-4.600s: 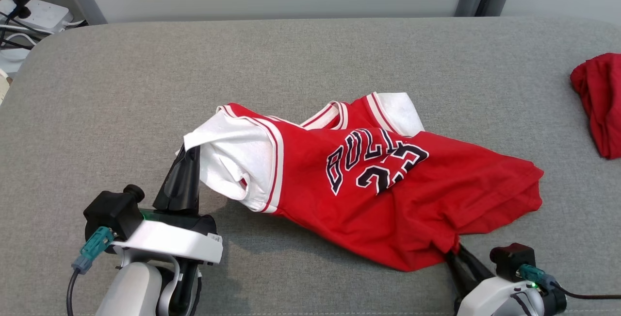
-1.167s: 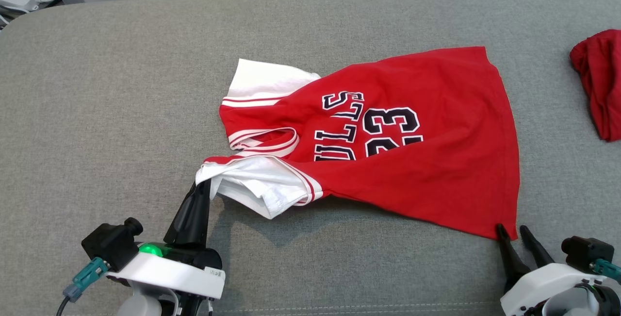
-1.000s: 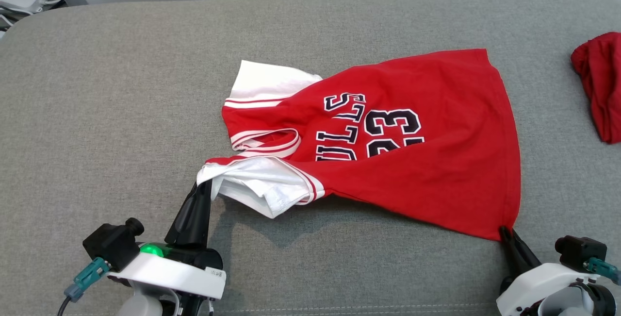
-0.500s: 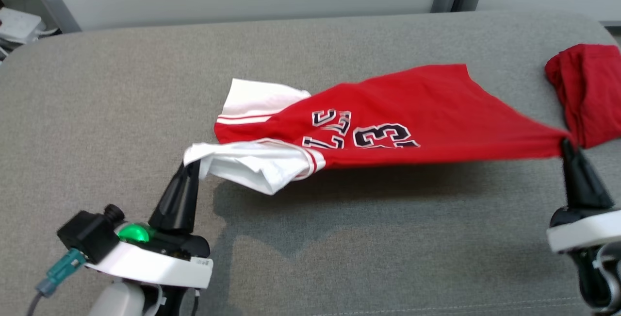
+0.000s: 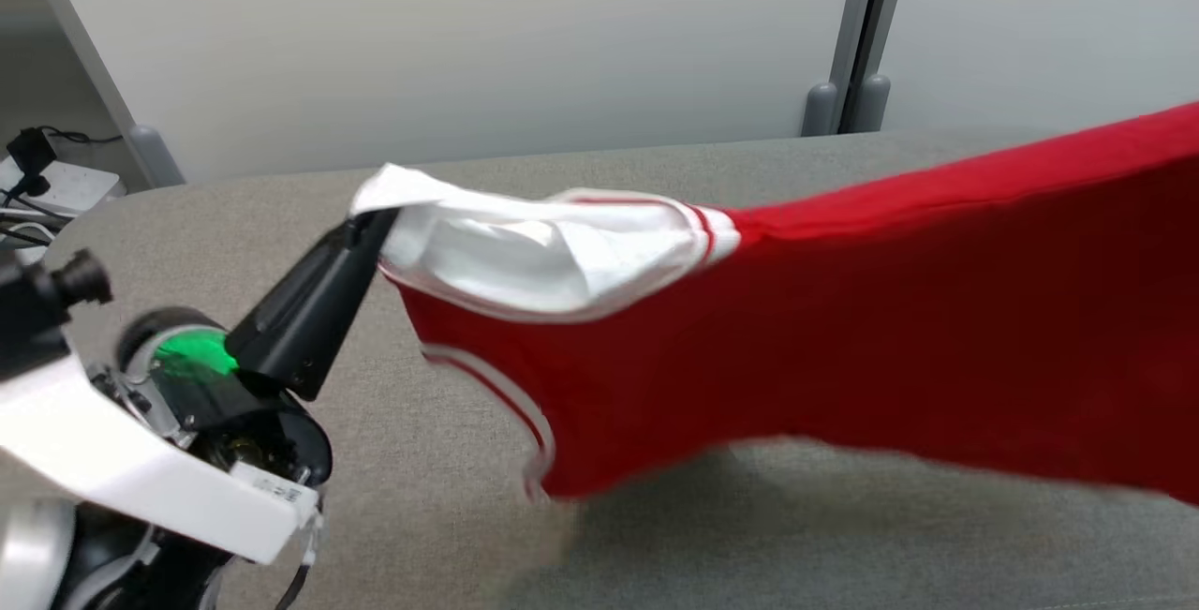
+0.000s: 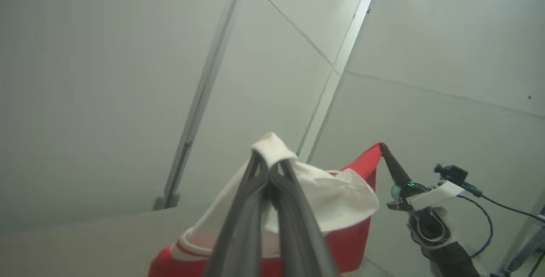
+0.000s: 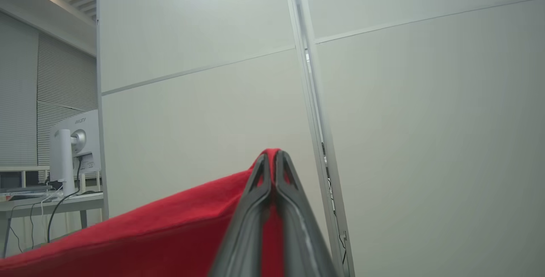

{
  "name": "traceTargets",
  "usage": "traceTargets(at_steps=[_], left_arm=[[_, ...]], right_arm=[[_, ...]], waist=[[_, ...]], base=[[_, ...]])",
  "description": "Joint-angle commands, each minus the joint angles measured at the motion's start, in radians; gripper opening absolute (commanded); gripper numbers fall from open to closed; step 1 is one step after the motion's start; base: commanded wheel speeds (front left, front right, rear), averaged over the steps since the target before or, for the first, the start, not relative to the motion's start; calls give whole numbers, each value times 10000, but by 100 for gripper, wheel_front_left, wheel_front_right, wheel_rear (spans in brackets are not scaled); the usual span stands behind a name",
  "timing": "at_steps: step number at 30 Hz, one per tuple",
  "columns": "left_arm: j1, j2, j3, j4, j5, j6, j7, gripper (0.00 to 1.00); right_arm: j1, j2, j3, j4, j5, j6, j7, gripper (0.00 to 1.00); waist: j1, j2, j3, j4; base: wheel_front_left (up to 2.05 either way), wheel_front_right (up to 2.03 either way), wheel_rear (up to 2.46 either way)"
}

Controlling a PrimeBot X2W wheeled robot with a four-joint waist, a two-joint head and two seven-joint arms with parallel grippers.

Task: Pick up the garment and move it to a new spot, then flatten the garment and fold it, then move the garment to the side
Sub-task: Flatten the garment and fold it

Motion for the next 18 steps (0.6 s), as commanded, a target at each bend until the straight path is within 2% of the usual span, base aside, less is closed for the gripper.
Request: traceTargets(at_steps=[1,3,6,7,9,11,12,14,16,18], left_arm=[[-444,204,540,-601,-1307,799,820,0],[-345,-125,709,-867,-3258,2077,1820,0],[-292,-495,966,-227,-5163,3890,2751,0],[-461,-566,1075,213,-5413,4250,2836,0],[-1182,-707,1261,1463,-5451,4598,2684,0],[-2508,-762,1239,3113,-4929,4442,2252,0],[-3380,-797,1186,4030,-4554,4138,1943,0],[-5331,-1142,1376,5811,-3995,3149,955,0],[-7244,-1636,1751,7306,-3799,2022,-99,0],[-8609,-1878,1861,8530,-3740,1042,-548,0]], right_arm=[[93,-252,-253,-745,367,0,550,0],[268,-66,-597,-1196,779,0,1396,0],[206,443,-593,-870,889,0,2604,0],[-57,673,-431,-567,925,0,2905,0],[-1013,1104,-7,441,791,0,3369,0],[-2537,1440,490,1890,341,0,3665,0],[-3537,1654,749,2713,132,0,3704,0],[-5766,1895,1262,4278,-486,0,3097,0],[-7788,1975,1407,5734,-924,0,1962,0],[-9182,1861,1714,7143,-1395,0,1147,0]], waist=[[0,-1,-61,26],[0,-1,-29,69],[0,-1,199,199],[0,-1,304,248],[0,-1,502,325],[0,-1,671,405],[0,-1,748,418],[0,-1,831,418],[0,-1,1000,514],[0,-1,1156,588]], base=[[0,0,0],[0,0,0],[0,0,0],[0,0,0],[0,0,0],[0,0,0],[0,0,0],[0,0,0],[0,0,0],[0,0,0]])
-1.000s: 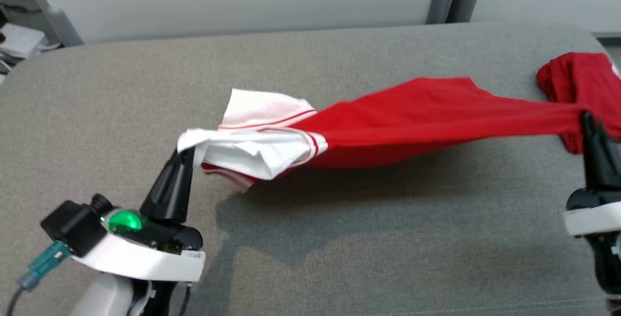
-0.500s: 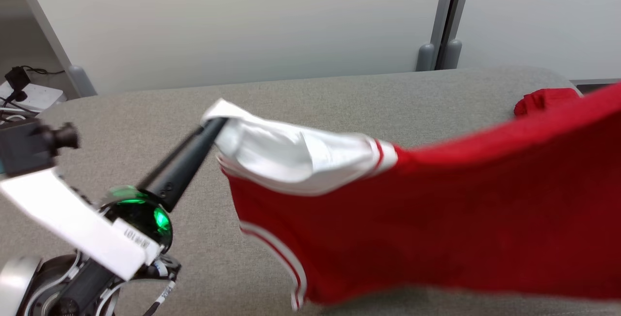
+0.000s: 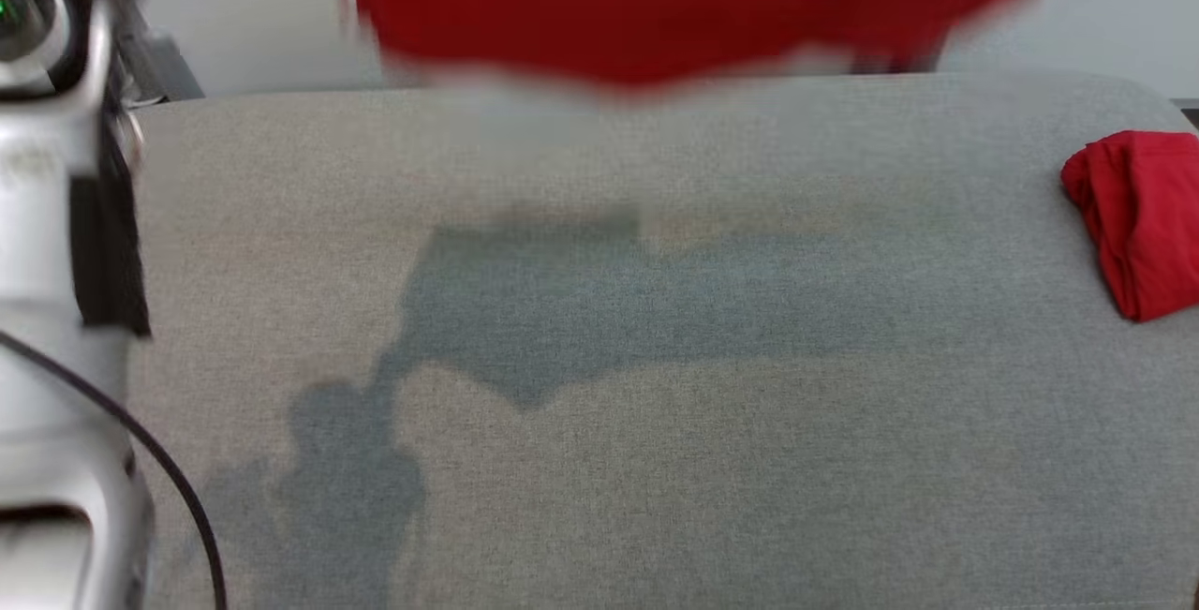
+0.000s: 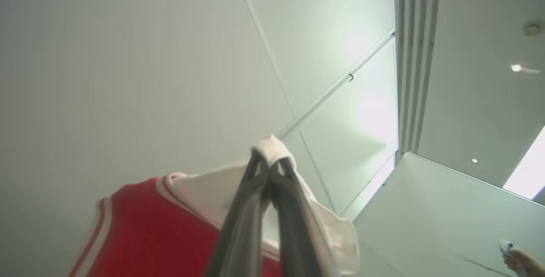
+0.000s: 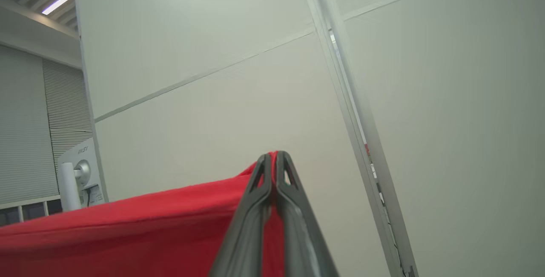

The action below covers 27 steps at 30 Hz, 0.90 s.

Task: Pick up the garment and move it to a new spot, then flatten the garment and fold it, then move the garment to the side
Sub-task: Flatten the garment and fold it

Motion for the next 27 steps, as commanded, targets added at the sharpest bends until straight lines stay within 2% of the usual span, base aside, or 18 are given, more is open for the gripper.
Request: traceTargets(at_steps=[1,4,8,14,18,21,26,27], left_arm=[[-921,488,278,739,213,-586,-60,0],[-1355,500,-169,2295,478,-1185,235,0],[-863,183,-506,3859,207,-1642,1015,0],[658,-549,-746,5756,-536,-2041,2407,0],[1588,-771,-798,6459,-703,-2280,2696,0],[2260,-894,-1003,6049,-725,-2346,3155,0],[3982,-704,-1319,3700,-496,-2355,3242,0],[4740,-636,-1395,2774,-437,-2355,3140,0]], right_arm=[[-709,-199,256,1009,-253,-4,-359,0],[-1387,-385,706,2909,-527,-4,-533,0],[-1164,-478,1275,4643,-616,-4,-666,0],[-11,-442,1992,5863,-172,-4,-1162,0],[854,-396,2546,6599,-111,-4,-1269,0],[1423,-455,2874,6858,17,-4,-1389,0],[2321,-837,3367,6676,339,-4,-1904,0],[2720,-989,3626,6456,455,-4,-2128,0]], waist=[[0,0,203,119],[0,0,440,170],[0,0,1060,134],[0,0,2306,-54],[0,0,2861,-204],[0,0,2987,-161],[0,0,2753,15],[0,0,2583,79]], base=[[0,0,0],[0,0,0],[0,0,0],[0,0,0],[0,0,0],[0,0,0],[0,0,0],[0,0,0]])
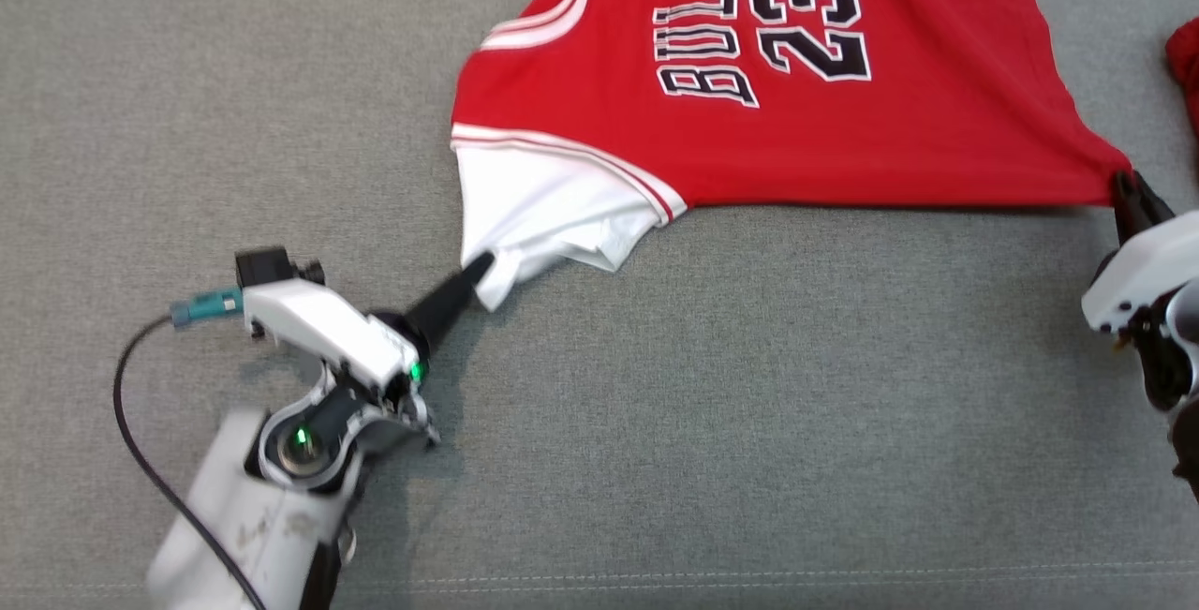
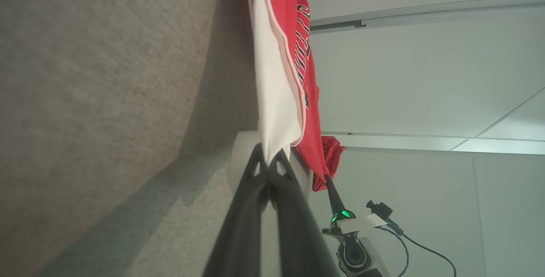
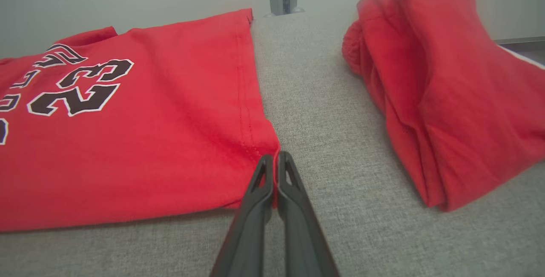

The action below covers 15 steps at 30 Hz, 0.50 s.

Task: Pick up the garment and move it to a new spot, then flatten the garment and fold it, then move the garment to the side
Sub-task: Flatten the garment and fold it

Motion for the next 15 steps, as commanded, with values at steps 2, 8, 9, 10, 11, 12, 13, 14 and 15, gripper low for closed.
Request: traceTargets(at_steps=[2,8,9,10,11,12,13,14,15], left_arm=[[859,497,115,-998,305,-67,-262,0],[2830,976,-255,-3061,1118,-67,-1151,0],[3099,1053,-317,-3252,1266,-68,-1272,0],[3340,1132,-377,-3422,1433,-68,-1400,0],[3567,1163,-409,-3552,1521,-68,-1504,0],[3781,1162,-427,-3675,1535,-68,-1559,0],[4153,1165,-438,-3912,1475,-39,-1575,0],[4315,1165,-433,-4036,1421,21,-1558,0],[4464,1182,-449,-4163,1383,97,-1509,0]], right_arm=[[706,-306,385,-399,199,-2,-276,0],[1908,-731,1047,-924,608,-2,-541,0],[2113,-815,1148,-973,656,-2,-559,0],[2305,-901,1247,-1029,697,-2,-579,0],[2502,-970,1326,-1091,780,-2,-590,0],[2683,-1023,1369,-1164,905,-2,-597,0],[3032,-1103,1448,-1355,1191,-2,-552,0],[3182,-1178,1493,-1468,1310,-2,-537,0],[3322,-1266,1526,-1571,1414,-2,-536,0]], waist=[[0,0,-275,104],[0,0,-762,139],[0,0,-833,156],[0,0,-884,167],[0,0,-948,181],[0,0,-993,186],[0,0,-1077,190],[0,0,-1115,192],[0,0,-1153,197]], base=[[0,0,0],[0,0,0],[0,0,0],[0,0,0],[0,0,0],[0,0,0],[0,0,0],[0,0,0],[0,0,0]])
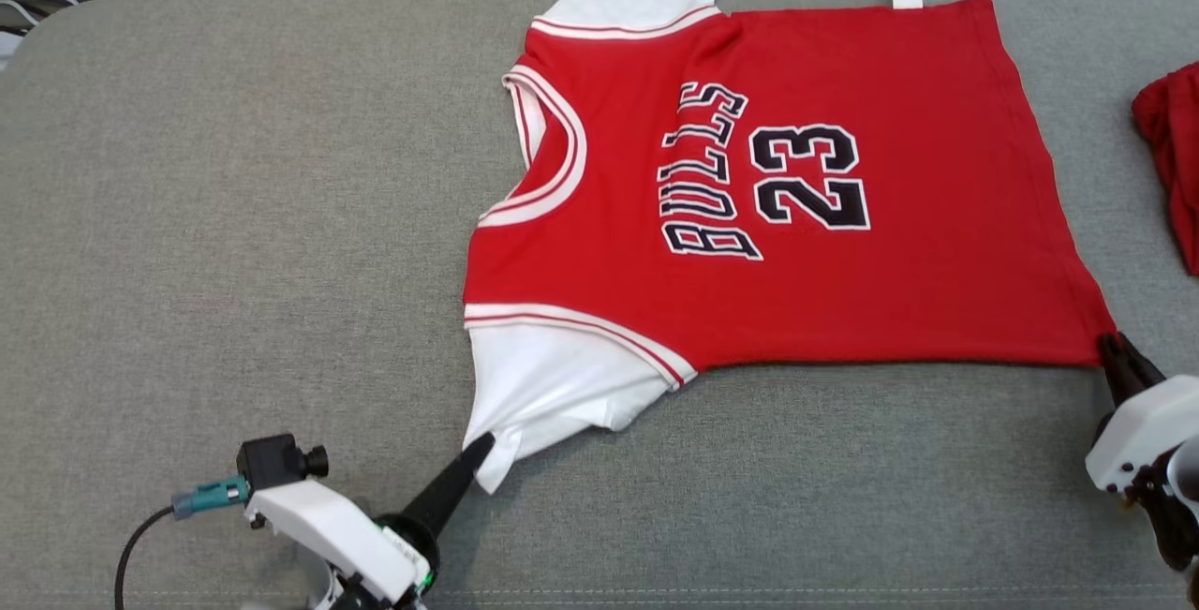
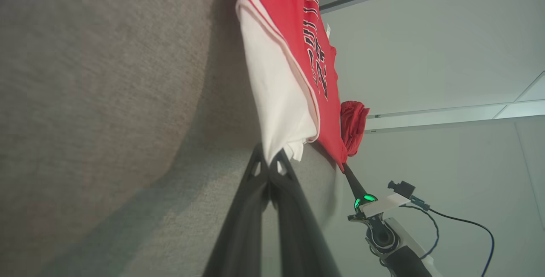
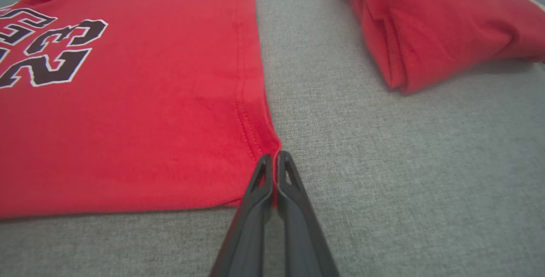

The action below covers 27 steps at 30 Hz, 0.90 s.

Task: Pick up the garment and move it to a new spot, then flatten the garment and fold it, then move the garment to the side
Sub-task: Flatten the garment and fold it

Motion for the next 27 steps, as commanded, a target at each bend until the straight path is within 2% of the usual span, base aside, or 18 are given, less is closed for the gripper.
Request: traceTargets(at_steps=[1,5,15,21,27], left_arm=[[38,277,325,-386,-22,138,44,0],[528,586,108,-699,38,494,446,0],[1035,1378,-361,-751,747,834,901,0],[1057,1698,-389,-621,881,920,1088,0],[1148,1785,-565,-361,882,1026,1390,0]], right_arm=[[408,-474,171,-221,153,-4,-93,0],[934,-716,405,-582,436,-4,235,0],[1761,-1170,971,-1440,833,-4,1254,0],[2240,-1672,1019,-1973,1040,-4,1652,0],[2570,-1579,970,-1956,1081,-4,1868,0]], waist=[[0,0,-74,10],[0,0,-251,-10],[0,0,-617,-130],[0,0,-811,-111],[0,0,-960,-186]], base=[[0,0,0],[0,0,0],[0,0,0],[0,0,0],[0,0,0]])
